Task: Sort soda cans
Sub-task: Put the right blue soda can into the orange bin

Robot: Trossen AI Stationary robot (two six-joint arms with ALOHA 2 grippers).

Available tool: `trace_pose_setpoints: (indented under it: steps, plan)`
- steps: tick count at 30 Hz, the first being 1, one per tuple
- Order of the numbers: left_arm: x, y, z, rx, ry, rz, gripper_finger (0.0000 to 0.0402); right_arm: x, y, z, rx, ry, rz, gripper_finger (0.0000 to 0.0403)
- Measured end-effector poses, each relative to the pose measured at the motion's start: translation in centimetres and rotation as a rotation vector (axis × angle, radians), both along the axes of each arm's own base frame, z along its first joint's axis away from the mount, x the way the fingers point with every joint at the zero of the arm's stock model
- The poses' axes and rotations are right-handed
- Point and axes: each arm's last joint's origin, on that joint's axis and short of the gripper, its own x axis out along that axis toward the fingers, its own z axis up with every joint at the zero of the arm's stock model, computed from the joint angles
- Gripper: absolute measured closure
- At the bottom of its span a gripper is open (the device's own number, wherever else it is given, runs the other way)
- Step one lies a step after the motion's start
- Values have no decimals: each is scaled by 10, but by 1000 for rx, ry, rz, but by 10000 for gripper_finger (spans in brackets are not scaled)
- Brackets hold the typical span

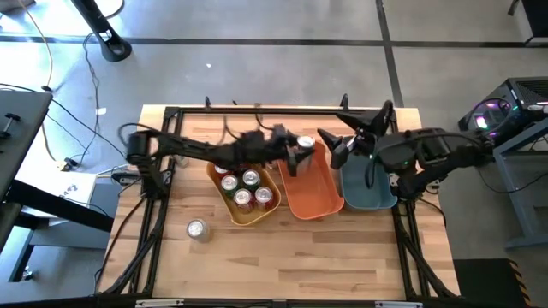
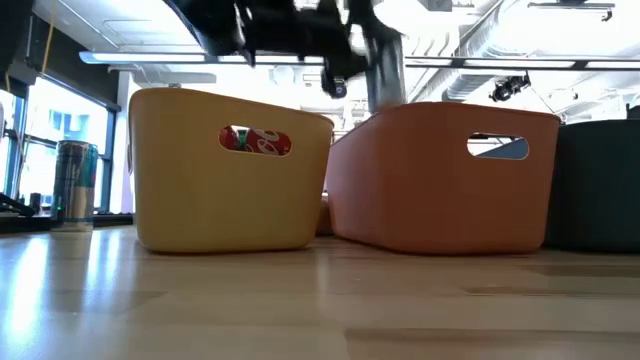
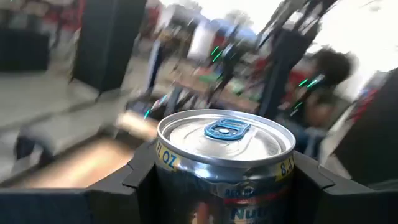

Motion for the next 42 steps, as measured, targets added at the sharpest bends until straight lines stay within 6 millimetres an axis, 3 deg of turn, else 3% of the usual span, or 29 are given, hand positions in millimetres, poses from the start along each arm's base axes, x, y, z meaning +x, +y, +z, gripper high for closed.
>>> trace_pose_setpoints:
  steps: [4,10,14,20,25,34,42]
  plan:
    - [15,-2,-41,-80,55,35,191,7,7,-6,23,4,1,52]
    - [22,-6,-64,-151,84,26,191,17,13,-17,70,20,0,52]
    - [20,-9,-55,-99,73,15,191,25,9,-35,206,81,-4,52]
    - [17,-18,-38,90,73,13,191,19,-21,-64,512,206,-224,52]
    - [17,-28,-41,205,132,-9,191,35,-37,-79,584,289,-270,52]
    - [17,-30,-43,207,156,-16,191,84,-52,-121,695,504,-179,52]
    - [17,-30,-44,209,164,-15,191,89,-52,-132,732,576,-184,53]
